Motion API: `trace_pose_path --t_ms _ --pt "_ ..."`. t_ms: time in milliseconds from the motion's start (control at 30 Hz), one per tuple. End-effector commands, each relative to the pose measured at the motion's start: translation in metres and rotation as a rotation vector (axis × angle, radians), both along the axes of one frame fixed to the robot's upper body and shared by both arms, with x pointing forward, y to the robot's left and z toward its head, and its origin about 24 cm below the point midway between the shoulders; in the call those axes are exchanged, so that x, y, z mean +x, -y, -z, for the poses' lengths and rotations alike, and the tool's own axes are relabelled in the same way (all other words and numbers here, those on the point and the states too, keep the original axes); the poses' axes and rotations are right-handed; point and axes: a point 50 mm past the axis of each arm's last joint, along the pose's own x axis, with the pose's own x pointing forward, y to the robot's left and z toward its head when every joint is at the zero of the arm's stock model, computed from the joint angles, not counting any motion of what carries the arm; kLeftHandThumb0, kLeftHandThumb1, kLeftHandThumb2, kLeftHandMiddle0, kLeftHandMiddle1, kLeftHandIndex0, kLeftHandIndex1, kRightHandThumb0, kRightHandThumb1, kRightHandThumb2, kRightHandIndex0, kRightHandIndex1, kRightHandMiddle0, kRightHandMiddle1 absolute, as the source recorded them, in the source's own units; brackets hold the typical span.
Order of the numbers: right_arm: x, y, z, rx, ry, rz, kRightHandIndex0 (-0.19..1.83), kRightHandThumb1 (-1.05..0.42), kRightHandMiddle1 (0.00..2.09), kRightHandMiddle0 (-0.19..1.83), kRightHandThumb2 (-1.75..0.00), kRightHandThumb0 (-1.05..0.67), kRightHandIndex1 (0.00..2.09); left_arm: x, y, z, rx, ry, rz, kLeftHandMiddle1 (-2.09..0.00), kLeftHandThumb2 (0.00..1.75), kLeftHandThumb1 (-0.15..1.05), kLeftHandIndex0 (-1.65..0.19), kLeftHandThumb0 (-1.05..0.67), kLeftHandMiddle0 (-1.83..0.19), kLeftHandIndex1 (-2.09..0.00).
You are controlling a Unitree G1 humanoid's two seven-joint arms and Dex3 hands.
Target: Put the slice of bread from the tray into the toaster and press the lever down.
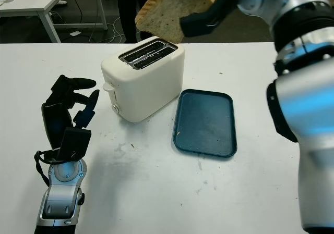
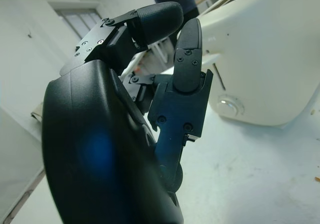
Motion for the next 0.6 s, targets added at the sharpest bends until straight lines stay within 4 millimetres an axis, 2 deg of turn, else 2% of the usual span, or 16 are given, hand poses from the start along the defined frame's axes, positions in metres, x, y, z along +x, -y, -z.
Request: trace_pose_path --t_ms 0,233,333,567 --pt "-0.001 -0.009 -0.010 0.006 0.033 0.005 1.20 -0.92 1.75 0.92 -0.28 -0.50 1.75 -0.001 -0.001 -0.001 0.002 0.009 -0.012 -1.70 0.22 0.92 -0.54 -0.38 -0.52 -1.16" --pt "0.004 -0.021 0.003 -0.023 -0.009 0.015 1.16 -0.92 1.75 0.87 -0.37 -0.53 1.75 -0.002 -0.003 -0.001 -0.003 0.017 -0.018 -1.71 0.22 0.92 -0.54 -0.38 -0.52 -1.17" --pt "0.006 -0.023 0.014 -0.045 -0.018 0.019 1.15 -0.92 1.75 0.88 -0.32 -0.52 1.75 -0.003 -0.004 -0.002 -0.002 0.016 -0.029 -1.72 0.21 0.92 -0.55 -0.39 -0.52 -1.17" --pt "0.010 -0.025 0.031 -0.086 -0.048 0.042 1.12 -0.92 1.75 0.85 -0.34 -0.50 1.75 -0.004 -0.004 -0.002 0.000 0.017 -0.038 -1.72 0.20 0.92 -0.55 -0.41 -0.52 -1.17"
